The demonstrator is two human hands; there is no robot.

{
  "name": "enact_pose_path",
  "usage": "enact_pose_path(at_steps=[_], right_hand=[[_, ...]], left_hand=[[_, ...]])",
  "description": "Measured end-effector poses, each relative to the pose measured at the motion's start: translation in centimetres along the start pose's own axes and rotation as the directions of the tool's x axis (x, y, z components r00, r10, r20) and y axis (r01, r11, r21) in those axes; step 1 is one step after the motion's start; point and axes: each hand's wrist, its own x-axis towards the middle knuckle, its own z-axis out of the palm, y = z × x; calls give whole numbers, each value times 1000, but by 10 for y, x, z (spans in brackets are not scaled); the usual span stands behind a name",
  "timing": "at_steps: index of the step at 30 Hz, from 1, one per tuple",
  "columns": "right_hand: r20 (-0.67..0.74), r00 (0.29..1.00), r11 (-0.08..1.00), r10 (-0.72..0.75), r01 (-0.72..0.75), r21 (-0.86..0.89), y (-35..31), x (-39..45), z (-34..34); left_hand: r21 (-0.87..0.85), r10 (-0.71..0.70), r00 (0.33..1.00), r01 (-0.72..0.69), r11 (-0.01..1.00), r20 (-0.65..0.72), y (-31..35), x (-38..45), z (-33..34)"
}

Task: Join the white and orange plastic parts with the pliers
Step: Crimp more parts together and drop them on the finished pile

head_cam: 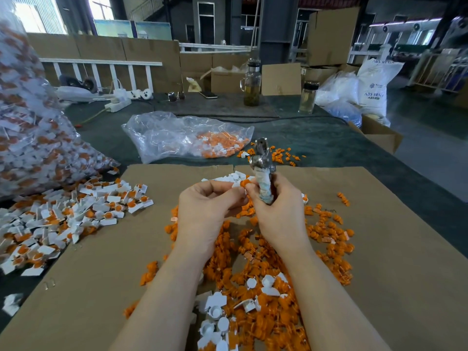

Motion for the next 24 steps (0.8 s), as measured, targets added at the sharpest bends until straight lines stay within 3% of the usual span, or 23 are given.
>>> enact_pose_path(at_steps=[13, 24], right_hand=[[-25, 998, 999, -53, 53, -8, -1, -3, 0], [89, 996, 998, -7, 13, -62, 0, 2, -5]], left_hand=[[-2, 43, 999, -43, 999, 33, 1, -3, -2], [242, 110, 991, -87, 966, -82, -3, 2, 1]])
